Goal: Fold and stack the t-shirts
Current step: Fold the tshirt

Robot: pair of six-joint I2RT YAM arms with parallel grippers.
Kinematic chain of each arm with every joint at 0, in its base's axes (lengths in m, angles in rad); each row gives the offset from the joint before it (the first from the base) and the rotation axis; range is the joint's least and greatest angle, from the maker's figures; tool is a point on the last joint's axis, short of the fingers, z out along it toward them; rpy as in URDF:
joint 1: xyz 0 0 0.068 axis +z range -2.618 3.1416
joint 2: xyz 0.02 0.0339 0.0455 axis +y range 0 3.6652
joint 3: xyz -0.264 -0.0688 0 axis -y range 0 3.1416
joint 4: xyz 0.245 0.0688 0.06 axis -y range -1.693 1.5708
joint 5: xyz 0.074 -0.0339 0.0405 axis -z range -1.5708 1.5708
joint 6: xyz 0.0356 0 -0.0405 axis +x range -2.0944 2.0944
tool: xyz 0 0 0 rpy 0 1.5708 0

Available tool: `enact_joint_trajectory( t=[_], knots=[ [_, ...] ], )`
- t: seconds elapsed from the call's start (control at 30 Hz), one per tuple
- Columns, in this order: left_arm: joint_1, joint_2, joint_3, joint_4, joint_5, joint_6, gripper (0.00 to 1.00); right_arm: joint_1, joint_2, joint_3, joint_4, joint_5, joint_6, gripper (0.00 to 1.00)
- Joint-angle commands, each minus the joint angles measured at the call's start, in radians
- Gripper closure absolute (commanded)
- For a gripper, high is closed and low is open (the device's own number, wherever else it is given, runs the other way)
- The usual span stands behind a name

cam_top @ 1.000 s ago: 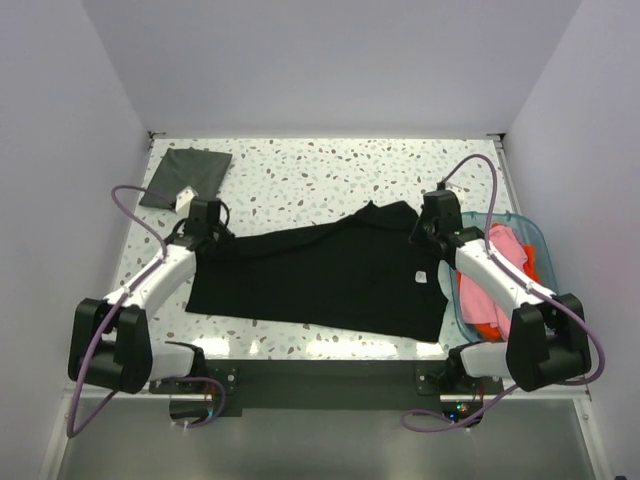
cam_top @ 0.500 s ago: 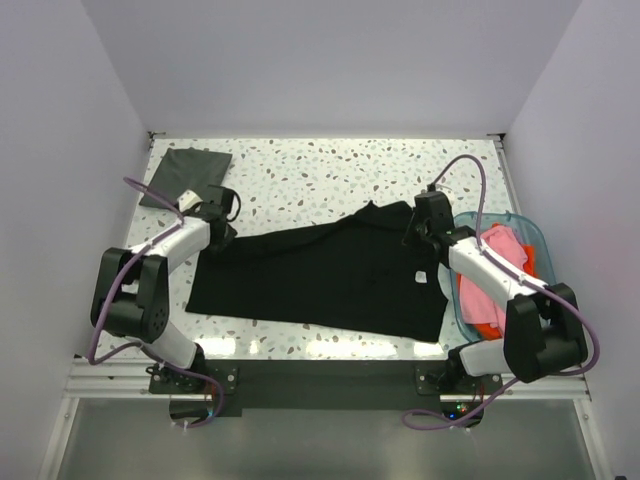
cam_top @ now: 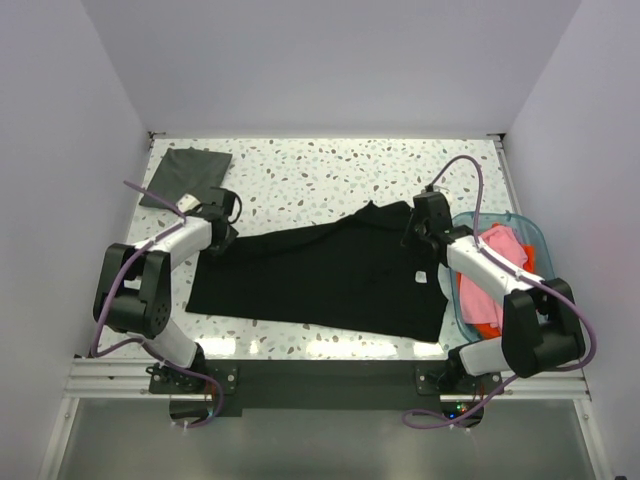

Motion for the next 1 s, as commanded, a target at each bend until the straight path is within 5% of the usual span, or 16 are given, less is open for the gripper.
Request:
enact_joint_trajectory(
  t=[0.0,0.47,0.97],
  knots=[
    [0.007,-0.020,-0.020,0.048,-0.006,0.007,0.41,0.005,0.006,0.023,0.049,0.012,-0.008,1.00],
    [0.010,-0.119,0.052,-0.026,-0.039,-0.034,0.42,0.005,0.018,0.032,0.056,0.006,-0.002,1.00],
    [0.010,0.084,0.176,-0.136,-0.110,-0.137,0.49,0.005,0.032,0.038,0.056,0.004,-0.002,1.00]
  ],
)
